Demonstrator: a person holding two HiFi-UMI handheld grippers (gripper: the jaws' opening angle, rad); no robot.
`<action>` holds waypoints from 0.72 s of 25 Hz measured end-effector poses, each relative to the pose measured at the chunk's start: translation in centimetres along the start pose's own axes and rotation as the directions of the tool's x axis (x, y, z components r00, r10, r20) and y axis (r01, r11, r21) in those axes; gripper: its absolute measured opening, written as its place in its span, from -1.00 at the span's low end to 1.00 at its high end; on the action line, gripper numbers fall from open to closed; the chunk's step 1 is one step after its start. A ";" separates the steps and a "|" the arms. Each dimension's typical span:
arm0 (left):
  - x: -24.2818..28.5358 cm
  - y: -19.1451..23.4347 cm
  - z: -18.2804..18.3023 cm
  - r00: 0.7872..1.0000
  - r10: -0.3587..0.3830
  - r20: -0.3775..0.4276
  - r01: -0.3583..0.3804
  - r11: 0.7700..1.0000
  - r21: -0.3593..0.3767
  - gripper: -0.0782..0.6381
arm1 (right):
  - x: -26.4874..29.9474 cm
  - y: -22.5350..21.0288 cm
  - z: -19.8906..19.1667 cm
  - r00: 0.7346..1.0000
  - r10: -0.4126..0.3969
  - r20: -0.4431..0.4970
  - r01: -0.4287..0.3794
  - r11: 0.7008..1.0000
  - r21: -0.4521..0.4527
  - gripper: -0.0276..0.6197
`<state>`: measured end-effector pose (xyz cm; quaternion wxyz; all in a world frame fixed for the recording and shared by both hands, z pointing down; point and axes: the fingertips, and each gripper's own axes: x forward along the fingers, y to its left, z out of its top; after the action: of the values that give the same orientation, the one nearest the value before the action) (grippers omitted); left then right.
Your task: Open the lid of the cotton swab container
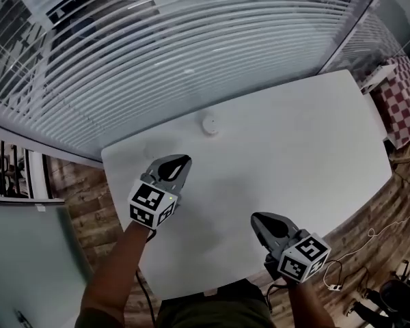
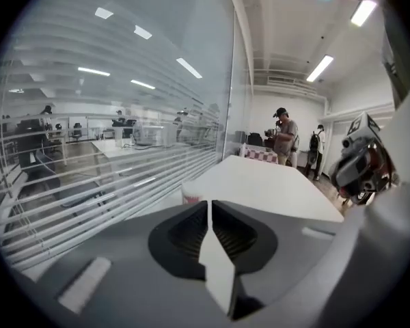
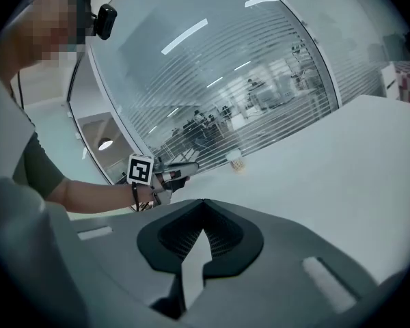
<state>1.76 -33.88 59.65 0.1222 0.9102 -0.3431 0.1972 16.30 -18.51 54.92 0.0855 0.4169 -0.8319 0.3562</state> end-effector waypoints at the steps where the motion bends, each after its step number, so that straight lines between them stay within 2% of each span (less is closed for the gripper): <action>1: 0.4 0.5 -0.1 1.000 -0.006 -0.001 0.006 1.000 0.003 -0.71 | 0.3 -0.1 -0.3 1.000 -0.003 -0.002 0.003 1.000 0.006 -0.89; 12: 5.2 3.3 -0.7 0.996 -0.064 -0.061 0.070 0.993 0.093 -0.53 | 2.2 -0.5 -1.7 1.000 -0.001 -0.002 0.001 0.999 0.045 -0.89; 18: 8.1 3.7 -1.3 0.989 -0.118 -0.093 0.128 0.985 0.117 -0.34 | 2.0 -1.7 -2.9 1.000 -0.016 -0.023 0.017 0.998 0.067 -0.89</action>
<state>4.45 -40.77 64.72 0.0926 0.9262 -0.2678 0.2489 15.83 -18.51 58.79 0.0839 0.4224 -0.8150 0.3878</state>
